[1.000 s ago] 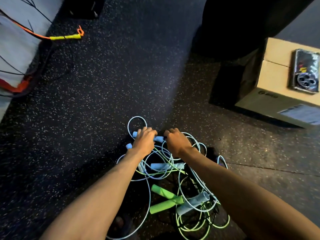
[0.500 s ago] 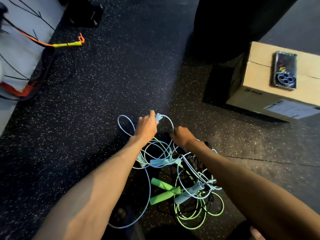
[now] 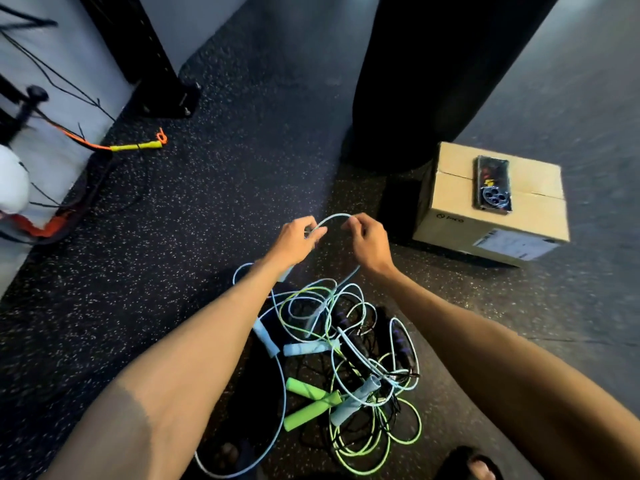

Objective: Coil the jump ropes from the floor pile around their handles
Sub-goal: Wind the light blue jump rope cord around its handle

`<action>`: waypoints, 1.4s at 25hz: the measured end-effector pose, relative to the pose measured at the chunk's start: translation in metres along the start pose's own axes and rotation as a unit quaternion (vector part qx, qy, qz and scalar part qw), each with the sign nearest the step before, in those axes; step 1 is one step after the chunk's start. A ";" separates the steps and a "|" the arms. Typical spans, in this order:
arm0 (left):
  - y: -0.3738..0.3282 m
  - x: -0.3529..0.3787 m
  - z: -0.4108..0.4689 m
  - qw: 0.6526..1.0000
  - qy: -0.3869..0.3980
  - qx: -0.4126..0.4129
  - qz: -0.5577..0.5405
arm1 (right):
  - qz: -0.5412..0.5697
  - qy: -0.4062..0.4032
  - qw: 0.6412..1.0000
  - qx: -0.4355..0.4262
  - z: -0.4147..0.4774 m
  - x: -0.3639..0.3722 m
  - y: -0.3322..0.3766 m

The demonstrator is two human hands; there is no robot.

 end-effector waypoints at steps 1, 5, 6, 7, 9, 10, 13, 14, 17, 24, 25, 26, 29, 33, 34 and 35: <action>-0.007 -0.003 0.002 1.000 0.004 -0.002 -0.029 | -0.003 -0.006 1.000 -0.020 0.002 -0.006 0.006; -0.047 -0.018 0.005 0.995 -0.001 -0.004 -0.104 | -0.004 -0.020 1.000 -0.022 0.001 -0.023 0.018; -0.055 -0.020 0.005 0.994 -0.006 -0.003 -0.114 | -0.011 0.008 1.000 -0.004 -0.002 -0.024 0.013; -0.063 -0.022 0.004 0.992 -0.007 -0.004 -0.122 | -0.016 0.047 0.999 0.014 -0.008 -0.024 0.005; -0.078 -0.025 0.000 0.990 -0.001 -0.019 -0.139 | -0.024 0.113 0.992 0.045 -0.025 -0.029 -0.005; -0.085 -0.027 -0.005 0.987 0.009 -0.039 -0.154 | -0.023 0.123 0.990 0.057 -0.032 -0.034 -0.006; -0.111 -0.038 -0.029 0.983 0.038 -0.055 -0.170 | 0.005 0.079 0.993 0.086 -0.048 -0.062 0.020; -0.119 -0.044 -0.038 0.988 0.034 -0.031 -0.145 | 0.001 0.046 0.995 0.083 -0.051 -0.074 0.036; -0.145 -0.065 -0.060 0.995 -0.004 0.040 -0.089 | -0.040 -0.036 0.998 0.031 -0.049 -0.110 0.079; -0.189 -0.087 -0.096 0.940 0.030 -0.011 -0.341 | -0.034 -0.101 0.988 -0.109 -0.061 -0.176 0.143; -0.192 -0.086 -0.100 0.926 0.049 -0.018 -0.375 | -0.039 -0.102 0.989 -0.101 -0.065 -0.179 0.143; -0.194 -0.087 -0.105 0.909 0.067 -0.021 -0.410 | -0.042 -0.097 0.991 -0.088 -0.069 -0.182 0.143; -0.205 -0.094 -0.115 0.862 0.097 -0.010 -0.497 | -0.013 0.002 0.999 -0.030 -0.085 -0.181 0.141; -0.216 -0.091 -0.124 0.828 0.068 0.004 -0.557 | -0.012 0.158 0.987 -0.003 -0.109 -0.170 0.154; -0.218 -0.092 -0.124 0.816 0.047 0.005 -0.576 | -0.017 0.178 0.984 -0.003 -0.112 -0.168 0.158; -0.218 -0.094 -0.123 0.805 0.026 0.004 -0.592 | -0.035 0.189 0.981 -0.001 -0.113 -0.167 0.157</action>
Point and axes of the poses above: each hand's wrist, its own z-axis towards the middle knuckle, its own x-axis out of the palm, y = z × x, the point moved 1 cm from there along z, towards the middle knuckle, and after that the axes turned 7 degrees about -y, right-handed, at the moved point
